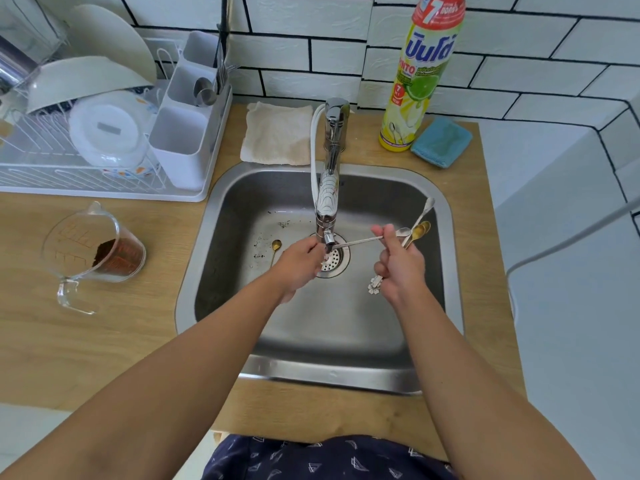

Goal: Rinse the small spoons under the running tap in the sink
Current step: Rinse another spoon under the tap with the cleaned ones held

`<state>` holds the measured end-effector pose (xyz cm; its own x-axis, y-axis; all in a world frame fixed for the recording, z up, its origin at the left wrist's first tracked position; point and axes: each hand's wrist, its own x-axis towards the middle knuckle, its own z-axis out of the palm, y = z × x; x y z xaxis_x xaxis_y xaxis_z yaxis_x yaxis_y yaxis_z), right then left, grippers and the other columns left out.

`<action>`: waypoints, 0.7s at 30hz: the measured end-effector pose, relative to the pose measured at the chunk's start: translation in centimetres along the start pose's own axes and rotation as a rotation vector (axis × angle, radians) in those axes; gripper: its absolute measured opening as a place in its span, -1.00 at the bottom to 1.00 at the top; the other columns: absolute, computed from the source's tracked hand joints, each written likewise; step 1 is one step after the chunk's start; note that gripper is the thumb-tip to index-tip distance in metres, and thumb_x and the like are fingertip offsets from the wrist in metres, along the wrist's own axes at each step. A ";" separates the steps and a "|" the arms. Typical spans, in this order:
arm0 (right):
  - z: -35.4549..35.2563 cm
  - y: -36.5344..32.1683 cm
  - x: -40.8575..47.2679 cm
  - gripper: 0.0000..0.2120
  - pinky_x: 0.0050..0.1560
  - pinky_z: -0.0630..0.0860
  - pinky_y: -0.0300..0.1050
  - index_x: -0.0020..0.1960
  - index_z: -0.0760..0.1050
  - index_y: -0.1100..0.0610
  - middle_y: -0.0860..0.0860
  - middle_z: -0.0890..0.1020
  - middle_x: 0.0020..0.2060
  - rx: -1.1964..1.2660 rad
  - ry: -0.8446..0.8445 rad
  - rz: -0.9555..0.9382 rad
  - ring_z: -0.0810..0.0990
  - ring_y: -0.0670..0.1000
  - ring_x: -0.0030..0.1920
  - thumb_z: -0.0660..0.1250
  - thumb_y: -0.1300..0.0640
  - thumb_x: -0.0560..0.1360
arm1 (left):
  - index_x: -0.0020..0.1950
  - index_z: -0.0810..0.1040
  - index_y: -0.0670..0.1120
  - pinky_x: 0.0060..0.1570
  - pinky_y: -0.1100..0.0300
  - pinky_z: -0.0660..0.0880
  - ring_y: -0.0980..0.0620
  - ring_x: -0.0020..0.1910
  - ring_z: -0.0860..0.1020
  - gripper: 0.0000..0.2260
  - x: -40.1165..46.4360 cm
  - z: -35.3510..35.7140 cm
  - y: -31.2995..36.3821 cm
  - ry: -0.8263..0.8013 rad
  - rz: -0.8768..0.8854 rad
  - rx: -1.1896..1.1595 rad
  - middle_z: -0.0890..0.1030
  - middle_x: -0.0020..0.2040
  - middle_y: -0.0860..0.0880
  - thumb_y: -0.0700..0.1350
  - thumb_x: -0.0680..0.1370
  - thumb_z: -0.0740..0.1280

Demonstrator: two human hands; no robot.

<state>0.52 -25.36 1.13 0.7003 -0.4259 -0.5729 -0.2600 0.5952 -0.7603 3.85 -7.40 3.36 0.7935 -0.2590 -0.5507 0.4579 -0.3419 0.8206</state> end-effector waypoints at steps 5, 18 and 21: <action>-0.2 -0.3 0.1 -0.65 -0.57 0.16 -0.27 -0.29 0.74 0.04 0.03 0.67 -0.21 0.014 0.012 -0.016 0.16 -0.15 -0.55 0.38 0.05 0.64 | -0.16 0.62 -0.09 -0.42 0.24 0.33 0.13 -0.45 0.48 -0.80 -0.3 -0.1 -0.6 -0.044 0.040 -0.007 0.57 -0.39 0.06 -0.05 0.63 0.36; 3.4 3.5 -3.9 -0.89 -0.58 0.17 -0.25 -0.13 0.70 0.10 -0.06 0.55 -0.44 -0.330 -0.338 0.159 0.18 -0.13 -0.56 0.47 0.14 0.57 | -0.04 0.48 -0.10 -0.49 0.26 0.22 0.13 -0.50 0.24 -0.73 -3.7 -1.8 -1.5 -0.122 -0.046 0.111 0.32 -0.37 0.06 -0.02 0.72 0.08; 4.2 2.9 -3.0 -0.66 -0.59 0.15 -0.25 -0.35 0.69 0.03 0.03 0.44 -0.44 -0.249 -0.216 0.143 0.15 -0.12 -0.57 0.42 0.19 0.60 | -0.08 0.46 -0.09 -0.52 0.26 0.19 0.12 -0.51 0.21 -0.76 -4.1 -1.9 -1.5 -0.110 -0.081 0.046 0.30 -0.43 0.09 -0.07 0.69 0.08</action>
<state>0.46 -19.49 1.87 0.7625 -0.1803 -0.6214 -0.5012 0.4426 -0.7435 0.66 -4.10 4.68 0.7052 -0.3252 -0.6300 0.4976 -0.4059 0.7666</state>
